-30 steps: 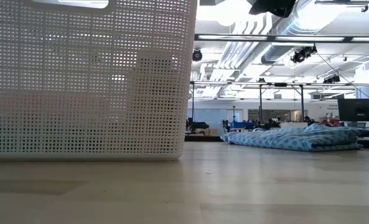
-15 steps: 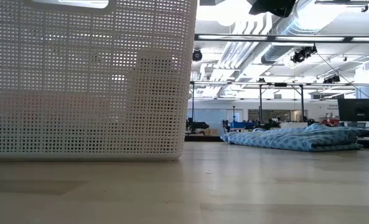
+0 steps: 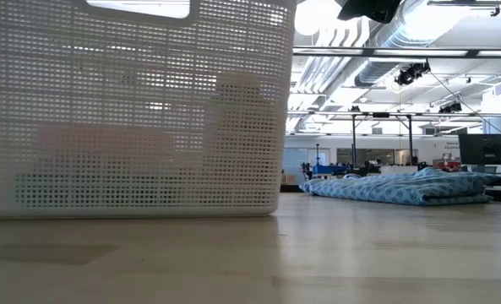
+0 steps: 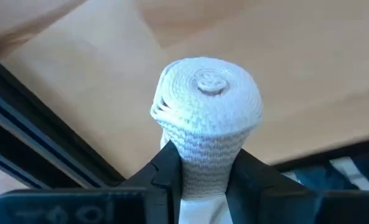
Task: Pick & place medical supplies in basket/bin
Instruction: Put the white rolled gauze into the white bin
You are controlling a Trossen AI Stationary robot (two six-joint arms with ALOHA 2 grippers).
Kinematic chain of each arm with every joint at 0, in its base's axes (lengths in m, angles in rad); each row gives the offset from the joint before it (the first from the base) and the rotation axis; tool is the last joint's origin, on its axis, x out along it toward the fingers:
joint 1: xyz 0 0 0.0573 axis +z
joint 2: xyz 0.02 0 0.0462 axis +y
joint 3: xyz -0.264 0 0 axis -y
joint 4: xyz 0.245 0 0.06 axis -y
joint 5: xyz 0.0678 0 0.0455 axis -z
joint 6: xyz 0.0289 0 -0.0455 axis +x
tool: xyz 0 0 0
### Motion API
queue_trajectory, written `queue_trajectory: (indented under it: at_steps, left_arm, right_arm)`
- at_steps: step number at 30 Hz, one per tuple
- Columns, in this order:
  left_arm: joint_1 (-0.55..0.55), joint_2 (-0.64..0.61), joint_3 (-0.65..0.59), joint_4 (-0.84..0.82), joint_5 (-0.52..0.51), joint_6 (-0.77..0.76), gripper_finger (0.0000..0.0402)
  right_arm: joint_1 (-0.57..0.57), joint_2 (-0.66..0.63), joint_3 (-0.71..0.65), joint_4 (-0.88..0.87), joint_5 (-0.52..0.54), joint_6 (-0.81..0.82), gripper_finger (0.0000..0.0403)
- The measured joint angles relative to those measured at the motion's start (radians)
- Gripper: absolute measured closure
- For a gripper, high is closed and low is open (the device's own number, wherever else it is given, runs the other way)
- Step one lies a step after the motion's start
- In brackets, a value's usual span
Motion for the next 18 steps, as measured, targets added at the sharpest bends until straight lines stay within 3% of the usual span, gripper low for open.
queue_trajectory:
  at_steps: [18]
  left_arm:
    - [0.0, -0.003, 0.23, -0.225, 0.0, 0.151, 0.0281]
  right_arm:
    - [0.0, 0.0, 0.0, 0.004, 0.019, 0.003, 0.0194]
